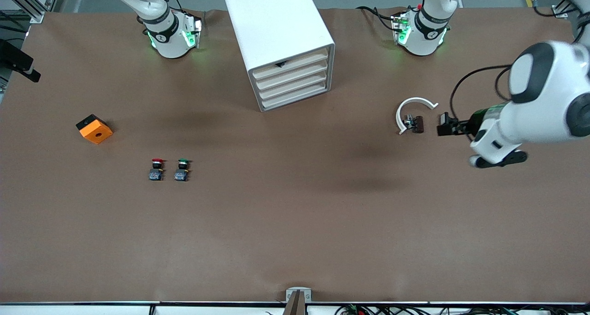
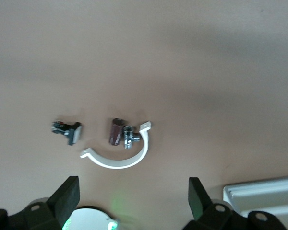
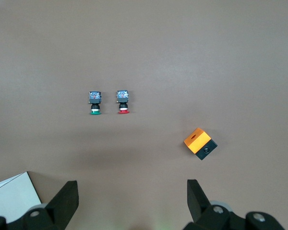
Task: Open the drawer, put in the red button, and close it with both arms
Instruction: 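Move the left gripper to the cabinet's top drawer handle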
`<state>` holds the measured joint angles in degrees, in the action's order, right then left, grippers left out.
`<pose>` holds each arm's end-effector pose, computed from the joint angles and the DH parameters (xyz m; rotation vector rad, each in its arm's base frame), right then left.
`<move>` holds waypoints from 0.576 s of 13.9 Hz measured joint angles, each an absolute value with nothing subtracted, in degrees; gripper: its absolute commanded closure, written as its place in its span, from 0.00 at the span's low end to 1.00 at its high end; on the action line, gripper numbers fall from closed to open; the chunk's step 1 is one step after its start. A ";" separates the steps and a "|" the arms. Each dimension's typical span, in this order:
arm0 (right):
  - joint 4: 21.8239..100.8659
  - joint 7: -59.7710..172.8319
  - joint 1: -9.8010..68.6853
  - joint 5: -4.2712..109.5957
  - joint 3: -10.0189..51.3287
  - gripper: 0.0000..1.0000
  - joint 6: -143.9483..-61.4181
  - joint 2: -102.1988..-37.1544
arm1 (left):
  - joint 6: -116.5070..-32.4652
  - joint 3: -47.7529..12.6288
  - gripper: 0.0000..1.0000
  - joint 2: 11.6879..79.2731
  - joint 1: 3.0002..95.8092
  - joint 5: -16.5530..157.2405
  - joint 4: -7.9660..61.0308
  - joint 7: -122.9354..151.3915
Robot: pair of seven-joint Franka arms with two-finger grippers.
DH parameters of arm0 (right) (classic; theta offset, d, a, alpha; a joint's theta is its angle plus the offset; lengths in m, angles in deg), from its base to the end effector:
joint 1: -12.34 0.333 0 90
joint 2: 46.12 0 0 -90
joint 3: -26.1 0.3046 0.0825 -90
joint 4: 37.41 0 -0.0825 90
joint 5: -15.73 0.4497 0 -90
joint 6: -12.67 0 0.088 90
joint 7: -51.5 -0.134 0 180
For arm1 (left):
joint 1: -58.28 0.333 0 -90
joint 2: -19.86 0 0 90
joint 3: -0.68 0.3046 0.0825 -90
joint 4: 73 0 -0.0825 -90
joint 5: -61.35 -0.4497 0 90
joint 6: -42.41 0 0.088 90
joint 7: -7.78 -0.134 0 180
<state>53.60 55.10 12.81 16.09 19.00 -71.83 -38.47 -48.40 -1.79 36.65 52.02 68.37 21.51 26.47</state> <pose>0.5651 -0.0694 0.6470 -3.1195 0.0800 -0.0325 0.6420 -0.1135 0.3593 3.0267 0.2996 -0.5826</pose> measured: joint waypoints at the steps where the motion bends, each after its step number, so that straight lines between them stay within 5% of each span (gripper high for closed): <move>1: 53.58 55.11 12.83 16.09 19.11 0.00 -71.82 -38.47 | -49.44 -1.85 0.00 38.41 50.86 69.07 21.46 30.04; 8: 53.57 55.11 12.87 16.09 19.35 0.00 -71.88 -38.83 | -50.81 -2.02 0.00 46.07 43.22 70.70 18.22 59.72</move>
